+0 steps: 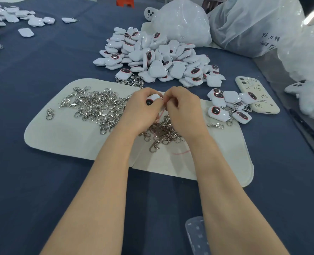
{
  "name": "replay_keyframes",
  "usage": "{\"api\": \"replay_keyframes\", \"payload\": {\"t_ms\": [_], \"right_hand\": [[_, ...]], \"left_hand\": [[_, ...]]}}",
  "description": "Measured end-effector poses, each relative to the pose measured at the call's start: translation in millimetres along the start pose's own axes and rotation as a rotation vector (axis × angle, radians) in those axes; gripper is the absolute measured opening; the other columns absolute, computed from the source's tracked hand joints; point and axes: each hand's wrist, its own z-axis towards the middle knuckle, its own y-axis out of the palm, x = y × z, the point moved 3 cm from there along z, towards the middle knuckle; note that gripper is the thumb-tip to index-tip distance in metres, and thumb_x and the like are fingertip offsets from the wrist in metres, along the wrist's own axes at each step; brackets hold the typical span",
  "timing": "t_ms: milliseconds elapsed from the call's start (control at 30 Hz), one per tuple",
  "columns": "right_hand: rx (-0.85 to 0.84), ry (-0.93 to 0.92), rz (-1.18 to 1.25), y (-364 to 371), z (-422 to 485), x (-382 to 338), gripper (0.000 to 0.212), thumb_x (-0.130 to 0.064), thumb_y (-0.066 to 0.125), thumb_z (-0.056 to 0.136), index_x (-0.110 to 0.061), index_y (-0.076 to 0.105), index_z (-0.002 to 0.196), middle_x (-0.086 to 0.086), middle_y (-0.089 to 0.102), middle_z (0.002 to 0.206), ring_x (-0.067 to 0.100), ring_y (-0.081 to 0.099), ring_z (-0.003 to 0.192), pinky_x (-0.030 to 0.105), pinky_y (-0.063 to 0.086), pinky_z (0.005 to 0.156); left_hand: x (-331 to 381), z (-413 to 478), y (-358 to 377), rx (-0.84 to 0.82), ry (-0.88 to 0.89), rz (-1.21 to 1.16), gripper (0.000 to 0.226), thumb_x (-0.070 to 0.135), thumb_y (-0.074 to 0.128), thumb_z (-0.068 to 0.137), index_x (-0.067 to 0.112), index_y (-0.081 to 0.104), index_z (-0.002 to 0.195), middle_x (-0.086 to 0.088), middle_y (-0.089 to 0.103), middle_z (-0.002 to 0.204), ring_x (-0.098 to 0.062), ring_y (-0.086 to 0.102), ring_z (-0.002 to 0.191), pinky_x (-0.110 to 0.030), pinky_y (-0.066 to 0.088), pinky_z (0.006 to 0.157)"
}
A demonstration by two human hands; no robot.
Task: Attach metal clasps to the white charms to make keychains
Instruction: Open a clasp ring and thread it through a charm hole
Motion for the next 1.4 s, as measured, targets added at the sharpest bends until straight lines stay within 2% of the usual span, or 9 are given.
{"api": "replay_keyframes", "payload": {"t_ms": [200,367,467,633,900,1033,1133,1267,1400], "right_hand": [[0.042,0.0,0.05,-0.4,-0.3,-1.7,0.022,0.002,0.047,0.088,-0.01,0.055,0.104,-0.002,0.06,0.078,0.012,0.056,0.072,0.024,0.045,0.069],[0.064,0.025,0.074,1.8,1.1,2.0,0.012,-0.005,0.051,0.092,-0.011,0.056,0.1,-0.014,0.055,0.077,-0.004,0.054,0.069,0.013,0.043,0.068],[0.076,0.081,0.145,2.8,1.7,4.9,0.013,-0.004,0.055,0.089,-0.017,0.057,0.089,-0.017,0.057,0.077,-0.01,0.053,0.069,0.007,0.043,0.066],[0.083,0.149,0.175,1.7,2.7,7.9,0.018,-0.001,0.052,0.087,-0.018,0.057,0.087,-0.012,0.059,0.077,0.003,0.057,0.071,0.019,0.05,0.072],[0.107,0.134,0.177,-0.2,2.7,6.3,0.015,-0.002,0.05,0.09,-0.015,0.056,0.095,-0.012,0.055,0.077,-0.008,0.052,0.065,0.011,0.044,0.066],[0.105,0.119,0.144,0.3,2.2,4.5,0.014,-0.003,0.051,0.089,-0.014,0.056,0.096,-0.012,0.054,0.074,-0.005,0.052,0.064,0.017,0.045,0.067],[0.106,0.128,0.148,0.6,2.3,3.6,0.013,-0.004,0.052,0.089,-0.013,0.056,0.096,-0.01,0.055,0.074,-0.007,0.053,0.065,0.013,0.044,0.065],[0.095,0.163,0.153,-0.4,3.4,4.4,0.007,-0.008,0.059,0.088,-0.015,0.058,0.088,-0.011,0.059,0.075,0.003,0.057,0.07,0.015,0.046,0.068],[0.054,0.187,0.121,-0.4,5.2,5.9,0.006,-0.009,0.06,0.087,-0.015,0.059,0.087,-0.01,0.059,0.076,0.005,0.055,0.071,0.012,0.044,0.069]], "left_hand": [[0.5,-1.9,-0.7,0.0,-0.019,-0.02,0.018,0.017,0.052,0.085,0.019,0.065,0.098,0.0,0.064,0.078,-0.011,0.057,0.056,-0.04,0.053,0.065],[-0.6,-3.1,-0.8,0.008,-0.053,-0.089,0.019,0.017,0.051,0.082,0.016,0.065,0.095,-0.001,0.064,0.077,-0.009,0.055,0.043,-0.052,0.054,0.061],[-1.6,-0.8,-0.4,0.023,-0.081,-0.123,0.016,0.014,0.052,0.086,0.017,0.066,0.095,-0.001,0.063,0.08,-0.006,0.055,0.043,-0.041,0.055,0.059],[-3.4,0.4,3.7,0.012,-0.14,-0.211,0.006,0.023,0.061,0.088,0.02,0.065,0.084,0.001,0.059,0.068,-0.004,0.053,0.041,-0.019,0.047,0.046],[-1.9,-2.3,3.0,-0.002,-0.085,-0.154,0.008,0.011,0.061,0.09,0.018,0.065,0.088,-0.007,0.068,0.1,-0.018,0.072,0.065,-0.04,0.06,0.07],[-1.4,-1.3,3.2,0.016,-0.045,-0.074,0.004,0.017,0.062,0.089,0.018,0.066,0.087,-0.005,0.068,0.087,-0.021,0.072,0.069,-0.048,0.058,0.074],[-1.4,0.2,1.9,0.048,-0.012,0.008,0.011,0.017,0.063,0.087,0.022,0.062,0.077,-0.002,0.065,0.077,-0.027,0.071,0.074,-0.046,0.057,0.074],[-1.5,0.7,-1.5,0.114,0.021,0.072,0.014,0.021,0.063,0.086,0.028,0.062,0.074,0.001,0.068,0.079,-0.009,0.068,0.069,-0.028,0.051,0.062],[-1.6,0.7,-1.3,0.123,0.027,0.071,0.005,0.02,0.063,0.086,0.022,0.066,0.083,-0.006,0.07,0.091,-0.025,0.07,0.077,-0.043,0.057,0.074]]}}
